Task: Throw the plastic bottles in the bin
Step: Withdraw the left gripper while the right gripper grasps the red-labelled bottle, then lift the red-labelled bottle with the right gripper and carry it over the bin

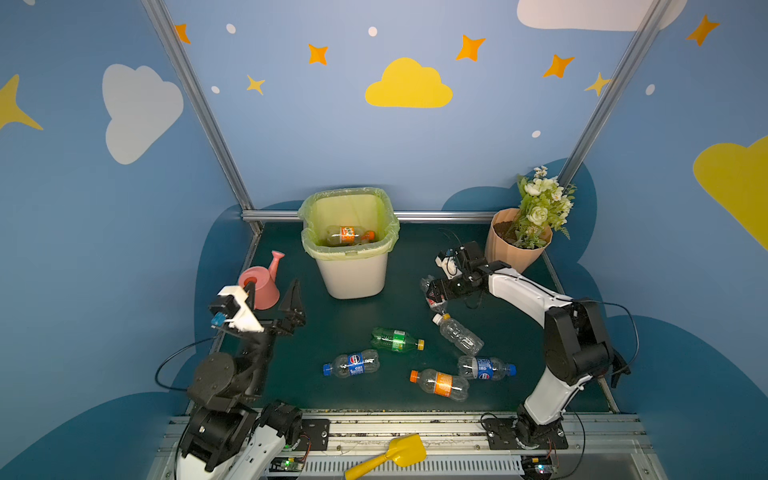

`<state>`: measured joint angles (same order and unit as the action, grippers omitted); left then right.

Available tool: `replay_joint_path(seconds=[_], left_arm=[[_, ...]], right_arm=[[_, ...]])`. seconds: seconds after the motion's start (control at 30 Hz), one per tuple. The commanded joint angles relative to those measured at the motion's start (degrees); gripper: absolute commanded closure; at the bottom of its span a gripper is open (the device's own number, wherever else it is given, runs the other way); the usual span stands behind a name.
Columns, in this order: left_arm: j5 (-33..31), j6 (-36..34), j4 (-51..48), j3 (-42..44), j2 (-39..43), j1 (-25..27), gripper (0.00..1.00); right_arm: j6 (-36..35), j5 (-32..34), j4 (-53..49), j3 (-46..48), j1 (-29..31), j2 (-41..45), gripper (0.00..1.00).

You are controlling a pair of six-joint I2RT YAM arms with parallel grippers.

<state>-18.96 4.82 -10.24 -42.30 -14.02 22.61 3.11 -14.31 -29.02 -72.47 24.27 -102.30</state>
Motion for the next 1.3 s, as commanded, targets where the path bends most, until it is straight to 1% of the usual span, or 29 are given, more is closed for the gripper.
replay_joint_path(seconds=[0.0,0.1,0.23,0.37,0.4,0.5,0.7,0.77,0.83,0.93,1.07,1.27], left_arm=[[-6.4,3.4,-10.0,3.7,3.3,0.1,0.00],[-9.0,6.4,-12.2,6.4,6.1,0.1,0.00],[-9.1,8.0,-11.3,8.9,8.1,0.1,0.00],[-8.2,8.5,-10.6,9.4,6.9,0.1,0.00],[-8.1,8.6,-10.7,9.2,4.8,0.1,0.00],[-7.5,8.5,-10.9,8.6,3.0,0.1,0.00],[-7.1,8.2,-10.3,8.5,2.2,0.1,0.00],[-7.1,8.2,-10.3,8.5,2.2,0.0,0.00],[-7.0,8.3,-10.4,8.6,2.2,0.2,0.00],[-7.0,8.6,-10.6,8.6,2.2,0.1,0.00],[-7.1,9.6,-11.0,8.8,2.1,0.1,0.00],[-7.6,11.1,-10.8,9.9,1.6,0.1,0.00]], right_arm=[[-2.5,0.9,-6.3,-3.4,1.2,-2.7,0.08],[-3.2,3.2,-7.8,-4.7,1.9,-4.3,0.09],[-3.6,5.7,-9.1,-6.0,2.1,-6.4,0.10],[-3.9,6.4,-10.1,-8.1,2.3,-9.2,0.15],[-4.0,6.6,-10.3,-8.7,2.5,-9.9,0.16],[-4.0,7.7,-10.5,-10.2,2.8,-11.8,0.17],[-4.6,9.4,-10.4,-12.6,2.9,-14.5,0.22],[-4.6,9.7,-9.9,-12.9,3.1,-14.9,0.25],[-4.7,9.6,-9.6,-13.0,3.1,-15.1,0.29],[-4.8,9.3,-8.9,-12.7,3.2,-14.5,0.38],[-4.7,7.7,-5.2,-10.1,3.2,-11.3,0.46],[-3.3,4.1,-0.3,-7.6,2.4,-6.2,0.50]])
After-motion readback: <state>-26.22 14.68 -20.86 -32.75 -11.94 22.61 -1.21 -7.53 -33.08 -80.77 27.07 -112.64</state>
